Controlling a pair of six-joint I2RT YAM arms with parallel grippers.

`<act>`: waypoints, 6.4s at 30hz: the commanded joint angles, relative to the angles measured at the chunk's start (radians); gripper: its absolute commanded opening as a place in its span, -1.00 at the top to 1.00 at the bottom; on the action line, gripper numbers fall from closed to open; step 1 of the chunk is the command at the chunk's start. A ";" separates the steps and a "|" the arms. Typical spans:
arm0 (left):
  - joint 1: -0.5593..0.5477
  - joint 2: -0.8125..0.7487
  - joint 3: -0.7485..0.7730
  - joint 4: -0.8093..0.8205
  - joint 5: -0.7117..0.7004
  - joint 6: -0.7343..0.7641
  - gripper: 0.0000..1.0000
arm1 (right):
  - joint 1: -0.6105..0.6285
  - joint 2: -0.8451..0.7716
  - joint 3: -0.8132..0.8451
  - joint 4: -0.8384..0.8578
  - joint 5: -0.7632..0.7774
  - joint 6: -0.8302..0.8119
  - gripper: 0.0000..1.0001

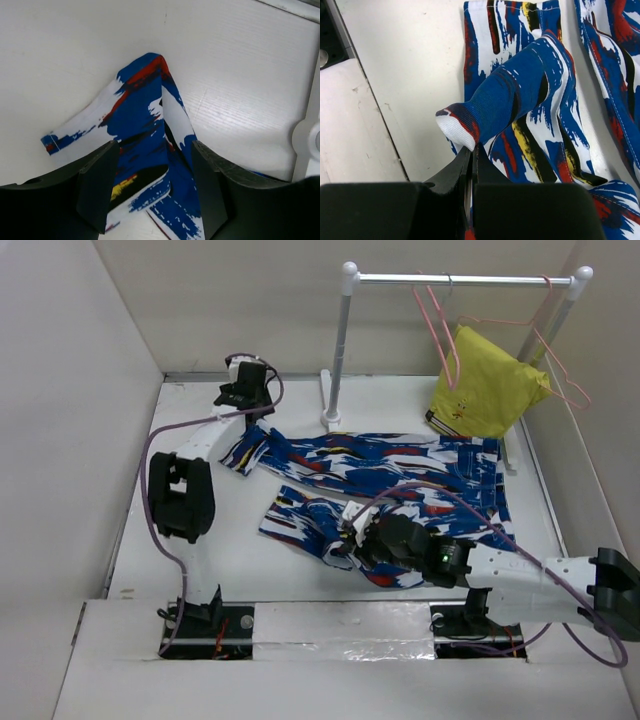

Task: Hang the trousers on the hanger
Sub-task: Flatten out the trousers at the center of the board.

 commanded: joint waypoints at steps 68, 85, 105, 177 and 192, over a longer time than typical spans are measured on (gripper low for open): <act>0.374 -0.229 -0.224 0.161 0.179 -0.275 0.17 | 0.020 -0.151 -0.039 -0.058 0.173 0.104 1.00; -0.296 -0.730 -0.976 0.162 -0.068 -0.522 0.24 | 0.020 -0.146 -0.003 -0.100 0.322 0.113 1.00; -0.410 -0.843 -1.214 0.074 0.040 -0.779 0.07 | -0.032 -0.146 -0.002 -0.084 0.324 0.127 1.00; -0.373 -1.828 -0.811 -0.059 -0.447 -0.068 1.00 | -1.829 0.314 -0.088 0.222 -0.443 0.437 -0.28; -0.373 -1.848 -0.823 -0.055 -0.456 -0.068 1.00 | -1.850 0.315 -0.117 0.275 -0.491 0.512 1.00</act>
